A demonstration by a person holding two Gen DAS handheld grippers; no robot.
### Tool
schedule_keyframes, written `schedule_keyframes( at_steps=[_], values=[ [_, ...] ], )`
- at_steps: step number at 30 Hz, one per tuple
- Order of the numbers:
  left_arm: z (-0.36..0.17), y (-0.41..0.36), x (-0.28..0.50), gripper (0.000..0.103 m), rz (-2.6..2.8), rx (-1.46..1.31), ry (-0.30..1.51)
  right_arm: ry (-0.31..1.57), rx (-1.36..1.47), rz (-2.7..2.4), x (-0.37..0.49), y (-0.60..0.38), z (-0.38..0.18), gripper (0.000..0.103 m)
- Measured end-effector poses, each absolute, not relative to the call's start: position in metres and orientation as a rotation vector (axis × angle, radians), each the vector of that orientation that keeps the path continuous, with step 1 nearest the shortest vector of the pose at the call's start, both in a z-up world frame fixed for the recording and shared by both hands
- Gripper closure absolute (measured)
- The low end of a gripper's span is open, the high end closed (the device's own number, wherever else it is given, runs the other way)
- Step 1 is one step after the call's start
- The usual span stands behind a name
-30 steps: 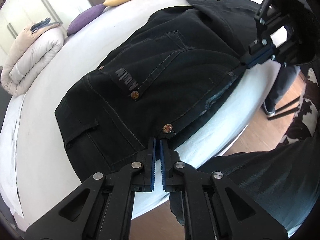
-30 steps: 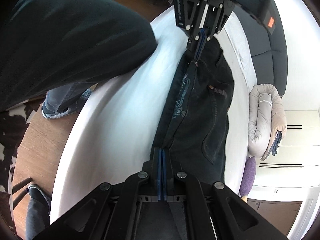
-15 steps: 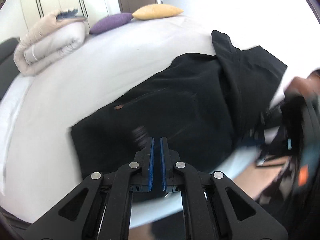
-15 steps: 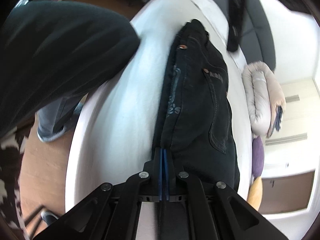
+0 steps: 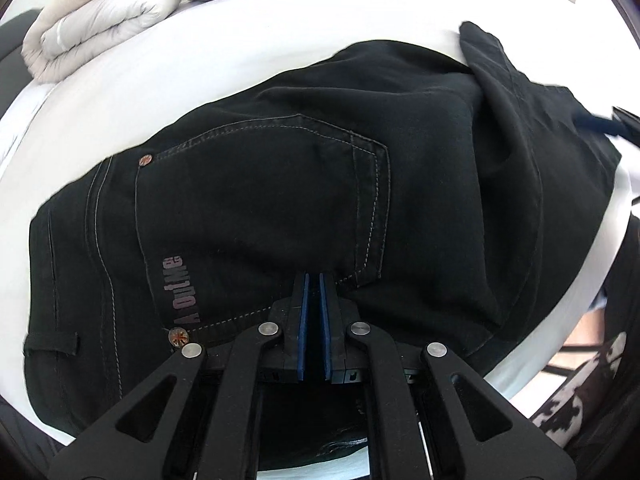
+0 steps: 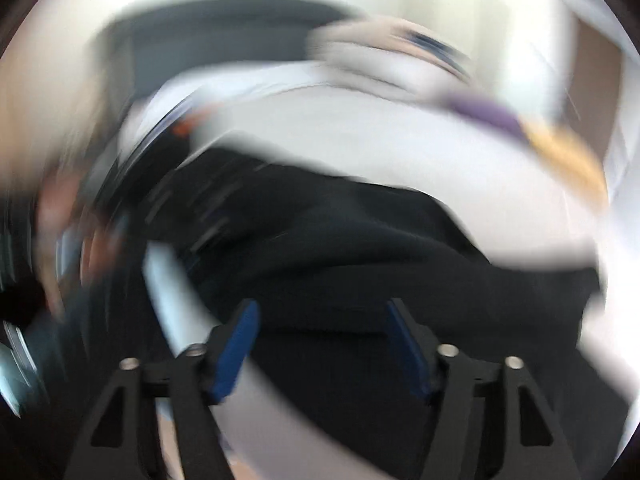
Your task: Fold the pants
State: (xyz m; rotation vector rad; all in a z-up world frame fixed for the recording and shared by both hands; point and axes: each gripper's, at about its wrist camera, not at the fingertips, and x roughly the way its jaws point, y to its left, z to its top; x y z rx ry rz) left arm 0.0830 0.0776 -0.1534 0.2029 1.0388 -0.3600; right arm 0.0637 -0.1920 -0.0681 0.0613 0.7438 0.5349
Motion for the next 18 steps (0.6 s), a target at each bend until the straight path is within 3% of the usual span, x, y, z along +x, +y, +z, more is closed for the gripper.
schedule_keyframes(
  at_steps=[5, 8, 18],
  values=[
    [-0.158, 0.077, 0.071, 0.098, -0.325, 0.136, 1.031, 0.717, 0.775, 0.309, 0.138, -0.360, -0.080, 0.043],
    [-0.160, 0.081, 0.067, 0.098, -0.312, 0.119, 1.031, 0.720, 1.021, 0.250, 0.170, -0.415, -0.108, 0.048],
    [-0.161, 0.083, 0.069, 0.098, -0.307, 0.092, 1.040, 0.775, 1.203, 0.140, 0.219, -0.448, -0.155, 0.058]
  ],
)
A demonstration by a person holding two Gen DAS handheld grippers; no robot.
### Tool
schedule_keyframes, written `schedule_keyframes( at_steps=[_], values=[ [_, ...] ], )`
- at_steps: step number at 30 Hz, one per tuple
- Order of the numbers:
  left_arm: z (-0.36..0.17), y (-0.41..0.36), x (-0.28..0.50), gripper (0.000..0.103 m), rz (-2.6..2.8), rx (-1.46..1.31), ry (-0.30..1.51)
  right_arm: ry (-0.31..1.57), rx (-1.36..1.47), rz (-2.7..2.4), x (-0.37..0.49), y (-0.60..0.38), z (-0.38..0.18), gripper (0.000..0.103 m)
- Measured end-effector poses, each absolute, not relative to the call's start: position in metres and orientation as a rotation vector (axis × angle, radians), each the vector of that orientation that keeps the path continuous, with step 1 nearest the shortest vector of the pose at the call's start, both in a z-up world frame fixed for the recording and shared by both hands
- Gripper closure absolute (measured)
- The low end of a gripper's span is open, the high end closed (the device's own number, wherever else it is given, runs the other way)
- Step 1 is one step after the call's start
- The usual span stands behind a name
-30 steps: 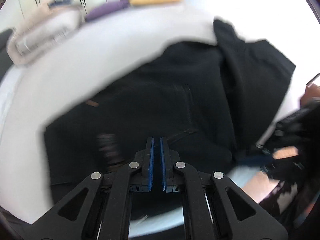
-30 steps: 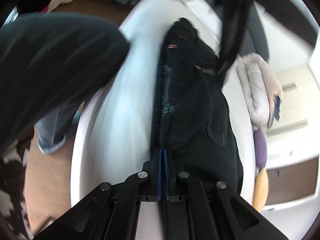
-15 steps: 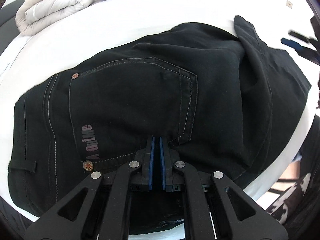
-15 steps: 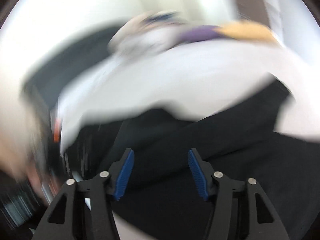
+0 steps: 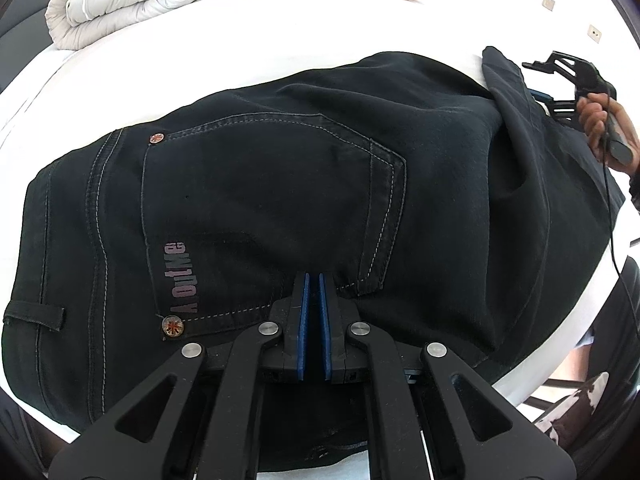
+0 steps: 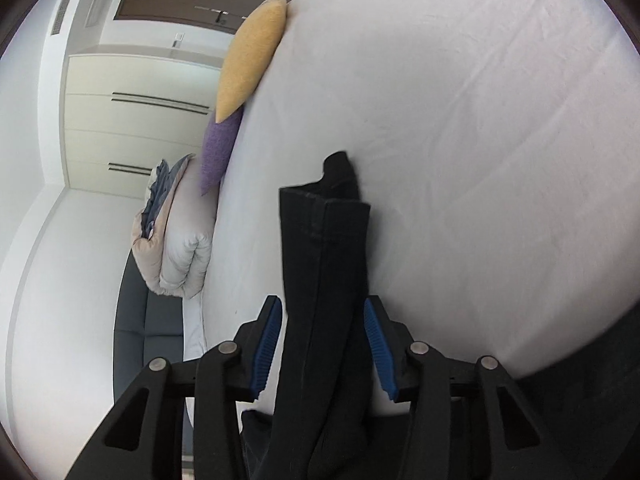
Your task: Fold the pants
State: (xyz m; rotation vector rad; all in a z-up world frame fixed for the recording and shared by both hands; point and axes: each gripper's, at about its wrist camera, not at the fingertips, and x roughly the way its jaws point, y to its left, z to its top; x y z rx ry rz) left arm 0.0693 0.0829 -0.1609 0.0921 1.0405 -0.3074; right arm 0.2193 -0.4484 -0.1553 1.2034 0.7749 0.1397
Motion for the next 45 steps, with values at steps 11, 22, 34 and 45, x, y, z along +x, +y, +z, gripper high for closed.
schedule_keyframes(
  at_steps=[11, 22, 34, 45],
  values=[
    [-0.161, 0.097, 0.064, 0.098, -0.312, 0.086, 1.025, 0.688, 1.210, 0.113, 0.227, -0.463, -0.145, 0.071],
    [-0.160, 0.097, 0.062, 0.098, -0.309, 0.091, 1.024, 0.744, 1.145, 0.183, 0.247, -0.450, -0.142, 0.094],
    [-0.159, 0.096, 0.061, 0.098, -0.305, 0.097, 1.020, 0.531, 1.101, 0.028, 0.125, -0.489, -0.079, 0.099],
    [-0.154, 0.100, 0.070, 0.098, -0.330, 0.077, 1.055, 0.601, 1.215, -0.213, -0.039, -0.520, -0.148, 0.099]
  ],
)
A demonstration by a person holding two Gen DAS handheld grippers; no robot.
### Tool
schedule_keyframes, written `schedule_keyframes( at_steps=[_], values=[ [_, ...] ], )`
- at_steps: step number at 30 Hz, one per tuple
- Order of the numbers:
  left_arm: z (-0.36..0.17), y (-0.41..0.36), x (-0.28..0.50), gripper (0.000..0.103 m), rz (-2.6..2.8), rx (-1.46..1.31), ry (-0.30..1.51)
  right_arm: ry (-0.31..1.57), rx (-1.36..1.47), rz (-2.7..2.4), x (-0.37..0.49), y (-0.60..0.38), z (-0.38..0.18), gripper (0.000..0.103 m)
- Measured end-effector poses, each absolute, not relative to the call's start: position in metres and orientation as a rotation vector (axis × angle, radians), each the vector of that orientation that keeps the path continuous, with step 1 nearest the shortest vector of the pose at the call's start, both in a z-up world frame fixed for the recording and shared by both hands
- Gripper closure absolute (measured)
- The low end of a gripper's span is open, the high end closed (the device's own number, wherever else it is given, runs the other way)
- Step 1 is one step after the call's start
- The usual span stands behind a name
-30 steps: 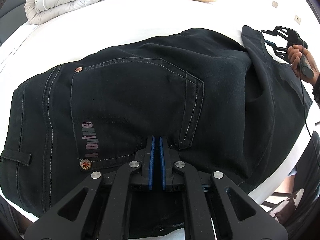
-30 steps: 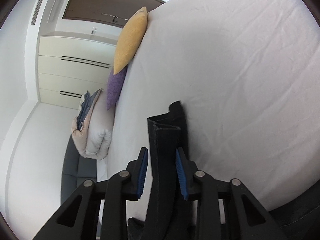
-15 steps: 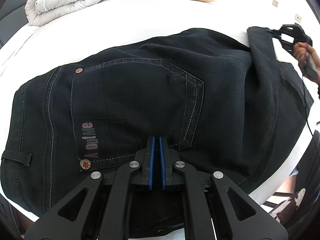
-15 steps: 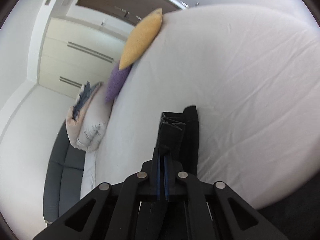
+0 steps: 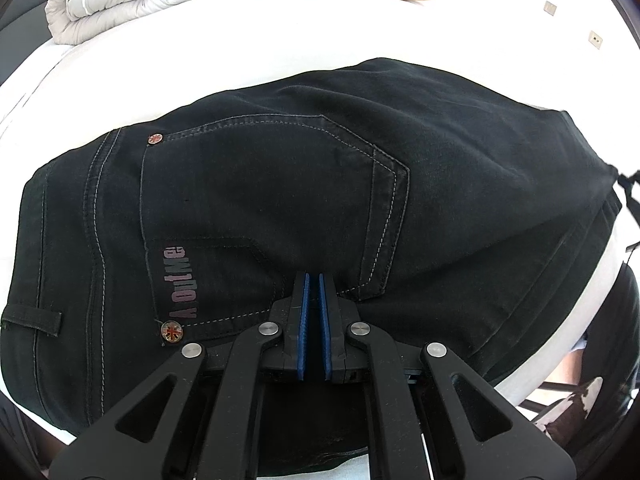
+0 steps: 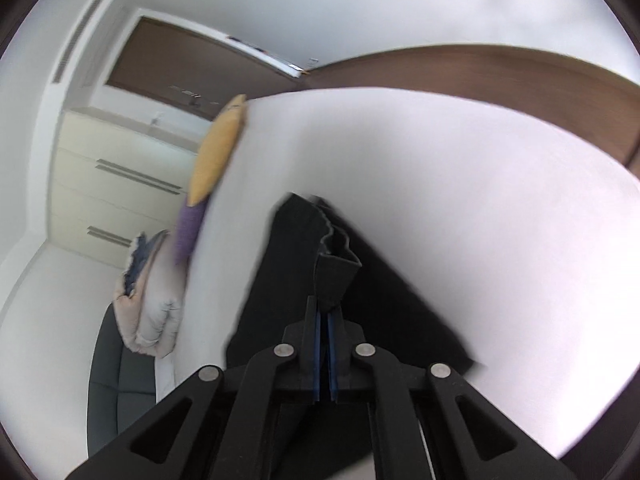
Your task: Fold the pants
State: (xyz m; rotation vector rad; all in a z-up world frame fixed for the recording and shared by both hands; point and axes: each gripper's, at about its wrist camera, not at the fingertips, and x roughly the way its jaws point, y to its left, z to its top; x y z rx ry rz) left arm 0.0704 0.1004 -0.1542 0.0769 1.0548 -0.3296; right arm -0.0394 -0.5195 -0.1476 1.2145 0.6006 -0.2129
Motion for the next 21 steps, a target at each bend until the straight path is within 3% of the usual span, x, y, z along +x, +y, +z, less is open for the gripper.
schedule_keyframes(
  at_steps=[21],
  values=[
    [-0.150, 0.098, 0.079, 0.098, -0.356, 0.118, 1.108, 0.611, 1.252, -0.240, -0.068, -0.521, -0.160, 0.100]
  ],
)
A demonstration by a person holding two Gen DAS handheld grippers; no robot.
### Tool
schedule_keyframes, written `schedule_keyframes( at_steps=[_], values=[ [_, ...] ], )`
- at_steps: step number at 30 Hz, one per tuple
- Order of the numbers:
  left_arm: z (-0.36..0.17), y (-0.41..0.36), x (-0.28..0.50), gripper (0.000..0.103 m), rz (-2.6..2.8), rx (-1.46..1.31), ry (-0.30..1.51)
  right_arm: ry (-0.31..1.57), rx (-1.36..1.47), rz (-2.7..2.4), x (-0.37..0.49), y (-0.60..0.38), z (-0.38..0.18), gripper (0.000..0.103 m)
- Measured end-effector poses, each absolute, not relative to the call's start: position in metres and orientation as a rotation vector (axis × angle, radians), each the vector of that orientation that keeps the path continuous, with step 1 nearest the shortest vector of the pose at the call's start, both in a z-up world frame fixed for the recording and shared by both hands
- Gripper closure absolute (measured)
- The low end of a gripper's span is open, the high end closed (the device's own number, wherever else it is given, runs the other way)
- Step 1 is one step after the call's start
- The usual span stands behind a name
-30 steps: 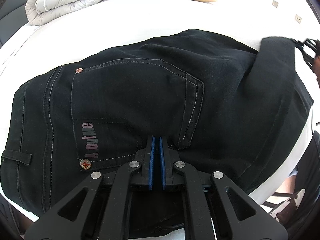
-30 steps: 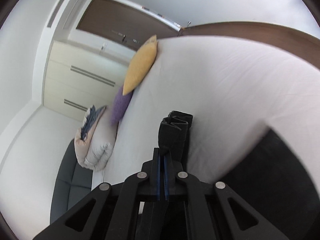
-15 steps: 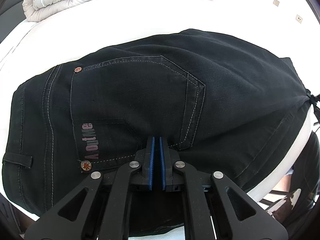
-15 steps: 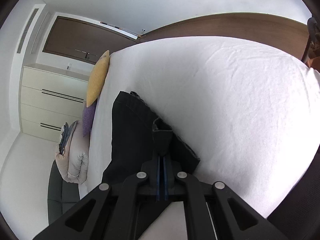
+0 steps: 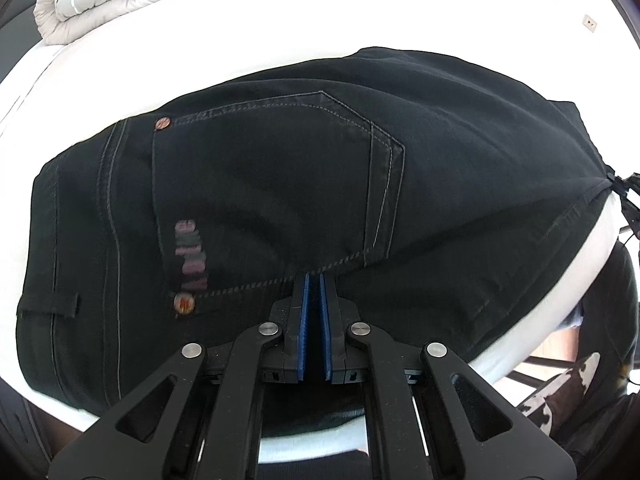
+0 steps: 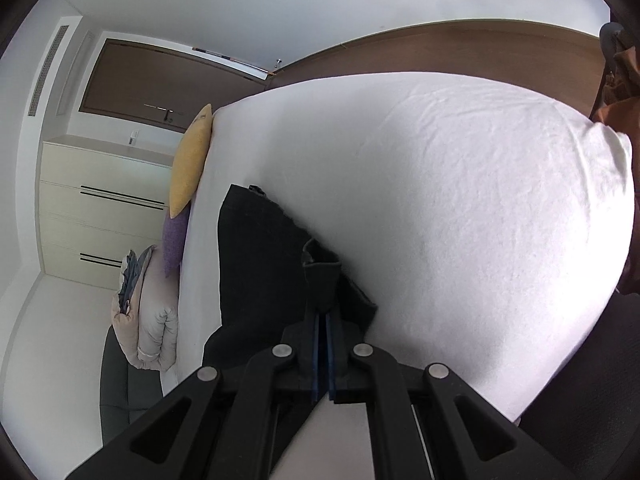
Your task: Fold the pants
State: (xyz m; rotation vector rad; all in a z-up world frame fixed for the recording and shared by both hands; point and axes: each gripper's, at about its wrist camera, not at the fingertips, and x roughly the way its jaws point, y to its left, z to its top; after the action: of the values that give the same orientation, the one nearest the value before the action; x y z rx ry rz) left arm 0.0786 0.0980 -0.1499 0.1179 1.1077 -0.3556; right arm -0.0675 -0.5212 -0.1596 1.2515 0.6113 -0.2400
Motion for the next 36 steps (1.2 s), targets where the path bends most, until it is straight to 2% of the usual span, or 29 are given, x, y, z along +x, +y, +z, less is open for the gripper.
schedule_keyframes(
  at_steps=[4, 6, 7, 9, 10, 11, 14, 15, 17, 22, 26, 36],
  values=[
    [-0.152, 0.104, 0.077, 0.098, -0.351, 0.073, 1.088, 0.603, 1.312, -0.222, -0.067, -0.524, -0.167, 0.102],
    [-0.152, 0.105, 0.078, 0.098, -0.349, 0.070, 1.082, 0.606, 1.328, -0.203, -0.068, -0.525, -0.166, 0.098],
    [-0.153, 0.105, 0.080, 0.098, -0.351, 0.066, 1.077, 0.614, 1.302, -0.207, -0.069, -0.523, -0.160, 0.091],
    [-0.157, 0.106, 0.080, 0.098, -0.356, 0.051, 1.073, 0.617, 1.194, -0.254, -0.076, -0.516, -0.139, 0.068],
    [-0.158, 0.107, 0.082, 0.098, -0.358, 0.042, 1.071, 0.621, 1.138, -0.292, -0.080, -0.511, -0.128, 0.037],
    [-0.158, 0.108, 0.083, 0.098, -0.360, 0.038, 1.068, 0.615, 1.098, -0.323, -0.087, -0.504, -0.119, 0.025],
    [-0.159, 0.113, 0.083, 0.098, -0.365, 0.024, 1.057, 0.628, 1.107, -0.225, -0.086, -0.481, -0.110, 0.027],
    [-0.160, 0.113, 0.083, 0.098, -0.365, 0.020, 1.055, 0.646, 1.123, -0.140, -0.078, -0.469, -0.108, 0.031],
    [-0.161, 0.119, 0.081, 0.098, -0.369, 0.019, 1.051, 0.720, 1.129, 0.084, -0.050, -0.427, -0.105, 0.048],
    [-0.157, 0.123, 0.069, 0.098, -0.369, 0.012, 1.040, 0.945, 1.135, 0.416, 0.003, -0.317, -0.123, 0.049],
    [-0.156, 0.128, 0.065, 0.098, -0.371, 0.011, 1.036, 1.078, 1.144, 0.453, 0.025, -0.274, -0.151, 0.049],
    [-0.153, 0.132, 0.063, 0.098, -0.384, 0.014, 1.034, 1.122, 1.214, 0.448, 0.051, -0.246, -0.176, 0.051]
  ],
)
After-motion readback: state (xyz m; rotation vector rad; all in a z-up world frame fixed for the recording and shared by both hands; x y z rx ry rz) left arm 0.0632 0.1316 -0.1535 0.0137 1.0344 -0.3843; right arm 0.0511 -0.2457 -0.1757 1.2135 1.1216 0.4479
